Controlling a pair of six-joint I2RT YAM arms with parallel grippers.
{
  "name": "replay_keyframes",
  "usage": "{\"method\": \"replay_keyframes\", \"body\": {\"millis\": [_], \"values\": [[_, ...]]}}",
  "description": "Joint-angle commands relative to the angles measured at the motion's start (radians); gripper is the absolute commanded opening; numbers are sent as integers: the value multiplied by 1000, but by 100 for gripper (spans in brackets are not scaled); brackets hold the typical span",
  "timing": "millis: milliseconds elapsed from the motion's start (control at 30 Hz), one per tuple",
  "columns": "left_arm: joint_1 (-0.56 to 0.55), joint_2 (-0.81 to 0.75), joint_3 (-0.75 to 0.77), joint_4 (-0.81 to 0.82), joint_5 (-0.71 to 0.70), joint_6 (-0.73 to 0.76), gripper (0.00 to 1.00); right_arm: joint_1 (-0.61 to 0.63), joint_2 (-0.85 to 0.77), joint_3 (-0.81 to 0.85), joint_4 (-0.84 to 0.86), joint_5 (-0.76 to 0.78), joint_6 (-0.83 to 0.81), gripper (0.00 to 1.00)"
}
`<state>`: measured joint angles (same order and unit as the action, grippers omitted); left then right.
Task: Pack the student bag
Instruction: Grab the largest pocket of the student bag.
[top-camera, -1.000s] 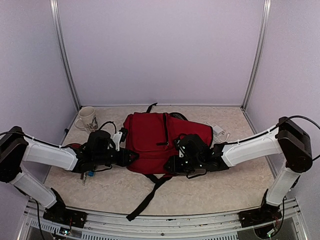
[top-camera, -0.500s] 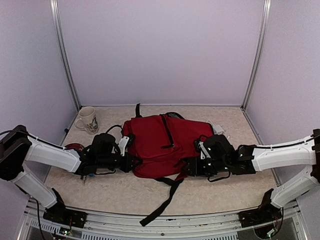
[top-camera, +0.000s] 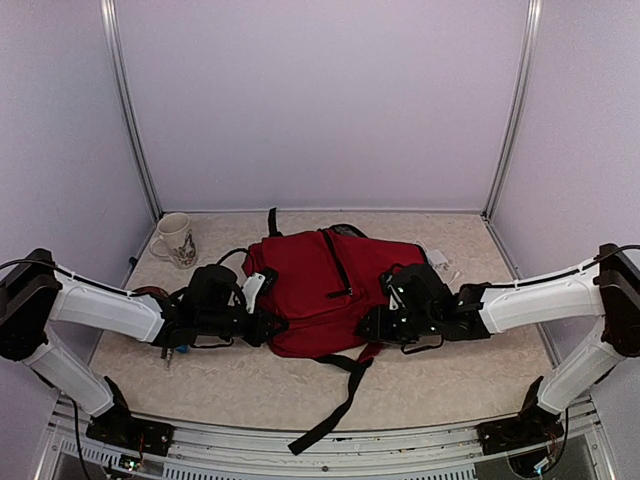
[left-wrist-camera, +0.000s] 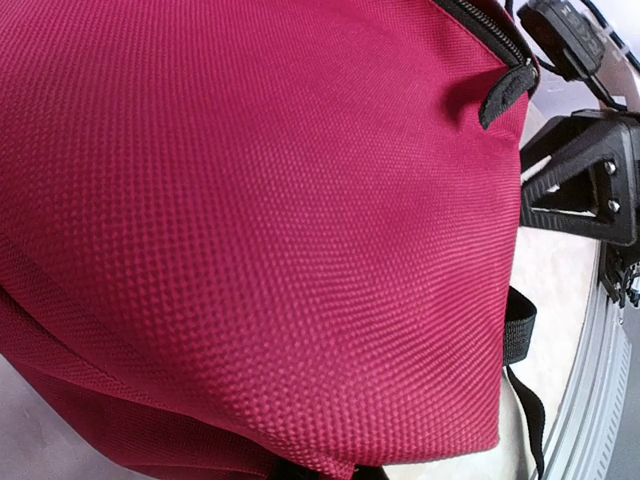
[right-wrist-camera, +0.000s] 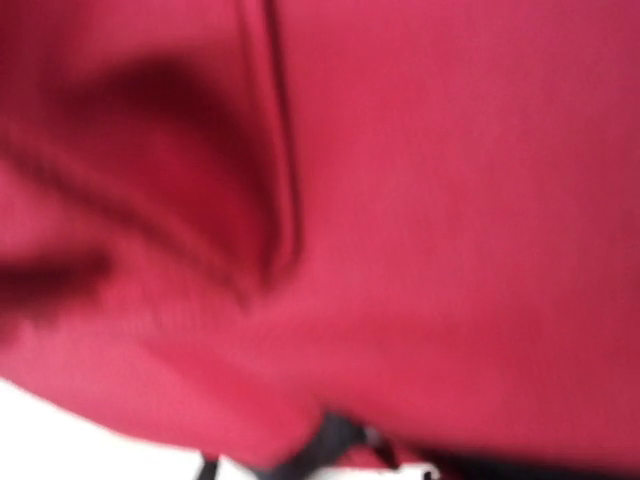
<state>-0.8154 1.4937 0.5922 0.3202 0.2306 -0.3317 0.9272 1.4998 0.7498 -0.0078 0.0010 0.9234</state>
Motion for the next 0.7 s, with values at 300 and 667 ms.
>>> {"method": "replay_keyframes", "body": {"millis": [300, 667], "values": [[-28, -37, 23, -18, 26, 45, 0, -16, 107, 33, 144, 122, 89, 14], [-2, -70, 28, -100, -80, 58, 0, -55, -85, -54, -41, 105, -18, 0]]}}
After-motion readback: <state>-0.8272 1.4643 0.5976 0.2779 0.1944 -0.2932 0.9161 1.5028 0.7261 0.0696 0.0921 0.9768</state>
